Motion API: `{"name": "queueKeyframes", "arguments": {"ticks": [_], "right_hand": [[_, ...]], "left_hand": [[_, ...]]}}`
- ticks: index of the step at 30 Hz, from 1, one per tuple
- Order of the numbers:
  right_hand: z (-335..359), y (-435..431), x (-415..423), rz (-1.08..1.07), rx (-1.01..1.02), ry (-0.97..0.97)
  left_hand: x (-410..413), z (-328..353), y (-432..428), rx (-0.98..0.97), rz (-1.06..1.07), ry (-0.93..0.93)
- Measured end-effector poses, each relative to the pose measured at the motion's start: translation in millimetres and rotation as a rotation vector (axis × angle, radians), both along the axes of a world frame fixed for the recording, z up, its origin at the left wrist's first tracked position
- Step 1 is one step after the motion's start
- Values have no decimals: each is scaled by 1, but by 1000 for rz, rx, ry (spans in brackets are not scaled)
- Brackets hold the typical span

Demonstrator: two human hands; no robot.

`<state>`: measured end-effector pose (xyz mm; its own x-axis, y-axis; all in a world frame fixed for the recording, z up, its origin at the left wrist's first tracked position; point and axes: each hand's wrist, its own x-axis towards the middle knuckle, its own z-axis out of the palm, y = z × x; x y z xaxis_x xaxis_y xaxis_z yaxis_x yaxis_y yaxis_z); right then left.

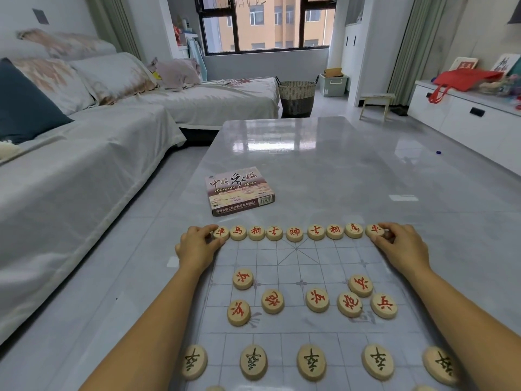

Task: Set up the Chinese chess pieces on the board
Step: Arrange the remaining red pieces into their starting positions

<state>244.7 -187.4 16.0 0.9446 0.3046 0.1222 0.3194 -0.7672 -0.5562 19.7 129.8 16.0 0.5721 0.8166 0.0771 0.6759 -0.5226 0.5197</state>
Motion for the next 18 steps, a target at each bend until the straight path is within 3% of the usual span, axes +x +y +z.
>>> {"name": "queueKeyframes", "arguments": {"ticks": [18], "right_hand": [[-1,2,2,-4,-28,-23]], "left_hand": [[-1,0,-1,27,-3,-20]]}}
